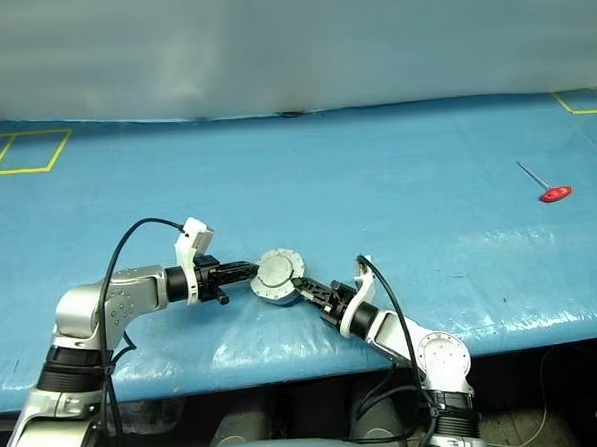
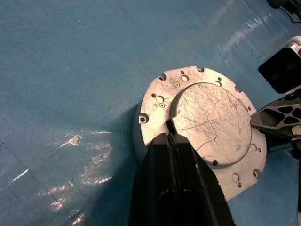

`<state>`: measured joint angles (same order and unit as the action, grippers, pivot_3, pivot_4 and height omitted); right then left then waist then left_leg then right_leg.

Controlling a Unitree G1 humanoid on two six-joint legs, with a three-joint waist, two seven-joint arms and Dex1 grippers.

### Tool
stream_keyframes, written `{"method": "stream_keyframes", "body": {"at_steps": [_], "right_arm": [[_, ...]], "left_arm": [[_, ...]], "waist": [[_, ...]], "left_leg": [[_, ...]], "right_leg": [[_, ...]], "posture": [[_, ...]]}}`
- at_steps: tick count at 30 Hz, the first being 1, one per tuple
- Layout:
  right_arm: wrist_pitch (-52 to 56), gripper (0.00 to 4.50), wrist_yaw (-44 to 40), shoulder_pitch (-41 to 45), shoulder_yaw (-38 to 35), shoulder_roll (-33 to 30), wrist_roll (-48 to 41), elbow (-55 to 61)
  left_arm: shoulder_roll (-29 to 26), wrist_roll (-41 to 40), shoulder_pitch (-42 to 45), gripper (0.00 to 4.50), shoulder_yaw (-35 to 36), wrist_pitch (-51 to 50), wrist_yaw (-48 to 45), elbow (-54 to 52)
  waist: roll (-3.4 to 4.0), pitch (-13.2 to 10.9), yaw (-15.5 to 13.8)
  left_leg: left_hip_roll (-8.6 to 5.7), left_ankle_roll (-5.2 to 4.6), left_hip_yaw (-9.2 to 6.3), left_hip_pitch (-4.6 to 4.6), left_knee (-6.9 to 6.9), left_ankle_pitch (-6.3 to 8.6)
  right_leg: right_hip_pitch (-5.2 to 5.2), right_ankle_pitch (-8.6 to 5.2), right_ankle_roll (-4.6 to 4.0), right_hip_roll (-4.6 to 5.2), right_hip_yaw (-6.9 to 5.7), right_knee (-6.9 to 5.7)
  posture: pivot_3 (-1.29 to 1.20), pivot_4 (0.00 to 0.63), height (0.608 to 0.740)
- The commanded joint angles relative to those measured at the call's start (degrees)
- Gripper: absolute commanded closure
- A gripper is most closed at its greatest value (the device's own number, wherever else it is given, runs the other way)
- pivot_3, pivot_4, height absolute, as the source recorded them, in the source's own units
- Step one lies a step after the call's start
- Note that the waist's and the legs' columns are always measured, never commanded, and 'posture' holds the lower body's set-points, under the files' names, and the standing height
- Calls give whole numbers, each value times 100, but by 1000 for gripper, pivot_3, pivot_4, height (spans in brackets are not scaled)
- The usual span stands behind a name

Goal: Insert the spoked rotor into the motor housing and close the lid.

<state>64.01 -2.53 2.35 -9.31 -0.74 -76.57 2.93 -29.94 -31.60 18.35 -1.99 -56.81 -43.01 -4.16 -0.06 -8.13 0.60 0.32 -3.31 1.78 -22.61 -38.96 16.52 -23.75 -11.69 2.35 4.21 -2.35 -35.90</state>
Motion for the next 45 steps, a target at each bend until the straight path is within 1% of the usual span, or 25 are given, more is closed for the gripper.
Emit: {"method": "stream_keyframes", "body": {"at_steps": [1, 5, 8, 13, 16, 19, 20, 23, 27, 31, 33, 34, 36, 40, 41, 42, 45], "right_arm": [[218, 3372, -32, -43, 249, 12, 14, 49], [202, 3372, -32, -29, 244, 18, 53, 4], [176, 3372, -30, -40, 221, 16, 69, -11], [119, 3372, 12, -111, 160, 61, 29, 28], [86, 3372, 57, -170, 111, 117, -43, 56], [44, 3372, 109, -209, 42, 187, -178, 67], [26, 3372, 127, -207, 4, 218, -241, 62], [-13, 3372, 135, -159, -73, 304, -456, 72], [-66, 3372, 163, -78, -103, 377, -651, 93], [-191, 3372, 189, 145, -151, 497, -788, 131], [-279, 3372, 208, 270, -175, 525, -795, 122], [-306, 3372, 216, 306, -181, 528, -795, 115], [-391, 3372, 225, 409, -199, 539, -772, 72], [-541, 3372, 169, 676, -227, 543, -714, -49], [-580, 3372, 160, 750, -236, 550, -709, -80], [-608, 3372, 162, 809, -241, 558, -713, -106], [-642, 3372, 152, 963, -214, 607, -753, -105]], "left_arm": [[4, 79, -158, 4500, -19, -111, 154, 89], [35, 22, -276, 4500, 122, -105, 198, -67], [167, -124, -403, 4500, 411, -27, 322, -277], [557, -651, -745, 4500, 1181, 62, 679, -949], [873, -1148, -1052, 4500, 1763, 40, 1012, -1461], [1284, -1749, -1416, 4500, 2316, 42, 1458, -1943], [1496, -2047, -1541, 4500, 2521, 64, 1648, -2049], [2425, -3185, -2175, 4500, 2971, 221, 2400, -2324], [3124, -4014, -2829, 4500, 2851, 395, 3083, -2512], [3809, -4606, -3535, 4500, 2434, 729, 3264, -2586], [3977, -4882, -3698, 4122, 2278, 987, 3377, -2548], [3972, -4978, -3742, 3894, 2205, 1094, 3432, -2537], [3898, -5153, -3845, 3266, 2035, 1251, 3454, -2498], [3790, -5358, -3964, 1885, 1767, 1646, 3352, -2446], [3769, -5395, -3983, 1614, 1723, 1738, 3331, -2424], [3734, -5419, -4001, 1224, 1678, 1816, 3322, -2404], [3625, -5514, -4036, 277, 1584, 1977, 3253, -2278]], "waist": [[0, 0, 5], [2, -1, 21], [1, -1, 34], [-4, -10, 59], [-9, -14, 56], [-9, -14, 53], [-9, -15, 52], [-9, -15, 48], [-24, -26, -4], [-34, -35, 3], [-33, -36, 4], [-33, -36, 3], [-33, -36, 5], [-34, -36, 0], [-33, -37, 1], [-33, -37, 4], [-32, -38, 12]], "left_leg": [[1, 0, 0, 0, 0, 0], [4, 0, 1, 0, 1, 0], [5, 0, 1, -1, 2, 0], [12, 2, 2, -11, 4, 1], [16, 6, 2, -21, 4, 2], [16, 9, 3, -25, 4, 5], [16, 9, 3, -25, 4, 5], [14, 7, 4, -27, 2, 7], [13, 1, 7, -36, -3, 10], [8, 0, 8, -57, -12, 11], [10, 2, 6, -92, -23, 8], [10, 2, 5, -98, -24, 7], [8, 0, 5, -98, -24, 8], [6, -6, 9, -101, -24, 12], [6, -5, 8, -100, -25, 11], [7, -4, 8, -100, -25, 11], [8, -2, 9, -98, -26, 9]], "right_leg": [[0, 0, 0, 0, 0, 0], [-2, 0, -1, -2, 1, 0], [-3, -1, -1, -2, 2, 0], [-12, -1, -4, -2, 2, -1], [-21, -1, -5, -1, 2, -1], [-25, -2, -8, 8, -3, 0], [-25, -3, -9, 8, -3, 0], [-24, -3, -10, 16, -7, 3], [-32, -3, -10, 22, -10, 2], [-49, -3, -10, 16, -6, -2], [-82, 0, -7, 1, -5, -7], [-85, 3, -5, -7, -3, -7], [-84, 4, -2, -34, 3, -3], [-84, 6, 4, -41, 5, 3], [-84, 8, 6, -42, 4, 3], [-84, 8, 6, -44, 3, 2], [-84, 8, 5, -49, 4, 0]], "posture": [[0, 150, 740], [0, 150, 740], [0, 150, 740], [0, 150, 740], [0, 150, 740], [0, 150, 740], [0, 150, 740], [0, 150, 740], [0, 150, 740], [0, 150, 740], [0, 150, 740], [0, 150, 740], [0, 150, 740], [0, 150, 740], [0, 150, 740], [0, 150, 740], [0, 150, 740]]}}
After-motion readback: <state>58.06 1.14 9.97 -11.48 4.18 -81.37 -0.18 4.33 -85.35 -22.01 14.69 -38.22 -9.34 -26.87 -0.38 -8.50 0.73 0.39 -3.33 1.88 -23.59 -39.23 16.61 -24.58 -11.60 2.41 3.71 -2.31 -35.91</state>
